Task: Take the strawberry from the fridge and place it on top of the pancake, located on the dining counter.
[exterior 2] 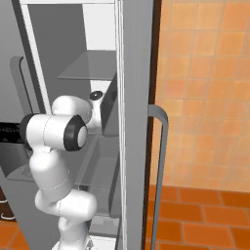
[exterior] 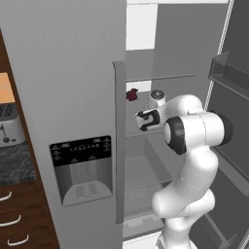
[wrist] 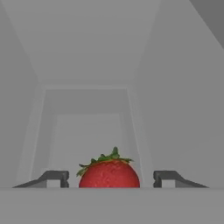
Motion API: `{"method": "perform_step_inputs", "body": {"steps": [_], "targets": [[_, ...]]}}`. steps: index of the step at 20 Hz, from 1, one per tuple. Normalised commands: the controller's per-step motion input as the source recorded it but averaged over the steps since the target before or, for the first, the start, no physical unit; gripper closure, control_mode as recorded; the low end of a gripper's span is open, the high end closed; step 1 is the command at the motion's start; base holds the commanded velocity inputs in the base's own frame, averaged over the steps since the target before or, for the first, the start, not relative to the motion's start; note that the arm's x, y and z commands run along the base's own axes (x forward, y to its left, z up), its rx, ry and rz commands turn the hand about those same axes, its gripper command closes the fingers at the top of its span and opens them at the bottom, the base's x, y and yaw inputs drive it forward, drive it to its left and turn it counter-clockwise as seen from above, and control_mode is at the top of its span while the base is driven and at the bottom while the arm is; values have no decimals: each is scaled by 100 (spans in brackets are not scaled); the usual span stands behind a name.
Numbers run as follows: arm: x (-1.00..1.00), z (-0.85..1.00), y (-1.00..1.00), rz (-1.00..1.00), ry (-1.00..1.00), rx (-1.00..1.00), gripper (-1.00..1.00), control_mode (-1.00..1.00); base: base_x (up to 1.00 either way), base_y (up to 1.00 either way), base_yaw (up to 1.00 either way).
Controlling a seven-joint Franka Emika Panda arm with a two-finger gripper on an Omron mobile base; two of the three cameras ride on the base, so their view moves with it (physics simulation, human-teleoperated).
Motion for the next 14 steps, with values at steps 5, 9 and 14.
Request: {"method": "perform_step_inputs", "body": {"steps": [5,9,14], "targets": [[-40,6,-3,0,-10,0,100,-100,0,0,0],[-72,56,0,0,-15,0,100,-100,0,0,0],[-80,56,3,0,1,0,100,-100,0,0,0]]}}
